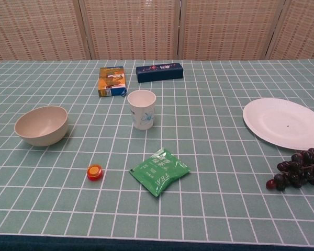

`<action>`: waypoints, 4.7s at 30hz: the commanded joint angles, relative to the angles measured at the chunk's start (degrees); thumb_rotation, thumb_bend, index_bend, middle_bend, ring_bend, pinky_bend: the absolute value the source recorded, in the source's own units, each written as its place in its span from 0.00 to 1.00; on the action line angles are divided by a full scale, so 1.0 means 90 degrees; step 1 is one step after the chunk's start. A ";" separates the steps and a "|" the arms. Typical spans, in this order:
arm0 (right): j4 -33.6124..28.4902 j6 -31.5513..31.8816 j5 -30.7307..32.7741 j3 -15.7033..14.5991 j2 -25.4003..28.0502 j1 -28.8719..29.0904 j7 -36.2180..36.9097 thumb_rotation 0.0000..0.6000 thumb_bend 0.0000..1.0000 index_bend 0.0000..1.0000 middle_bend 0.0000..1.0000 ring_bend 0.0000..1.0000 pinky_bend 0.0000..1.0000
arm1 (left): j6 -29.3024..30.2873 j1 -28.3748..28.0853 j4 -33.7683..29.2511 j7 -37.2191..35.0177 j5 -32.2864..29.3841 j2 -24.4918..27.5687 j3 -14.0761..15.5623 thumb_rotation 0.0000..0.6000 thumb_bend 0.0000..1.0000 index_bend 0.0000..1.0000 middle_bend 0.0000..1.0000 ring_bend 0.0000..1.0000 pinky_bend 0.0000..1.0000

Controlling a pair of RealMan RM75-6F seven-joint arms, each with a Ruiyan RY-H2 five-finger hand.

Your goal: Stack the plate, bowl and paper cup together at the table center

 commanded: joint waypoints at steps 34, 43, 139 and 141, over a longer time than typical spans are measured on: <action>-0.0077 -0.0121 -0.0016 0.0008 -0.0006 0.0113 -0.0148 1.00 0.04 0.17 0.38 0.39 0.58 | -0.0072 -0.0033 0.0026 0.0005 -0.0051 -0.0005 -0.0033 1.00 0.22 0.22 0.10 0.11 0.19; -0.0185 -0.0440 -0.0130 0.0012 0.0017 0.0373 -0.0395 1.00 0.04 0.17 0.38 0.39 0.58 | -0.0082 -0.0031 0.0064 -0.0029 -0.0077 -0.0005 -0.0037 1.00 0.22 0.22 0.10 0.11 0.19; 0.3955 -0.6427 0.2592 0.1375 -0.4760 0.7360 -0.0839 1.00 0.31 0.34 0.30 0.26 0.51 | 0.0348 0.0509 0.0326 -0.0534 0.0028 0.0210 0.0108 1.00 0.22 0.22 0.10 0.11 0.19; 0.3852 -0.6315 0.2563 0.1388 -0.4619 0.7296 -0.0826 1.00 0.31 0.34 0.30 0.26 0.51 | 0.0346 0.0508 0.0332 -0.0532 0.0034 0.0201 0.0105 1.00 0.22 0.22 0.10 0.11 0.19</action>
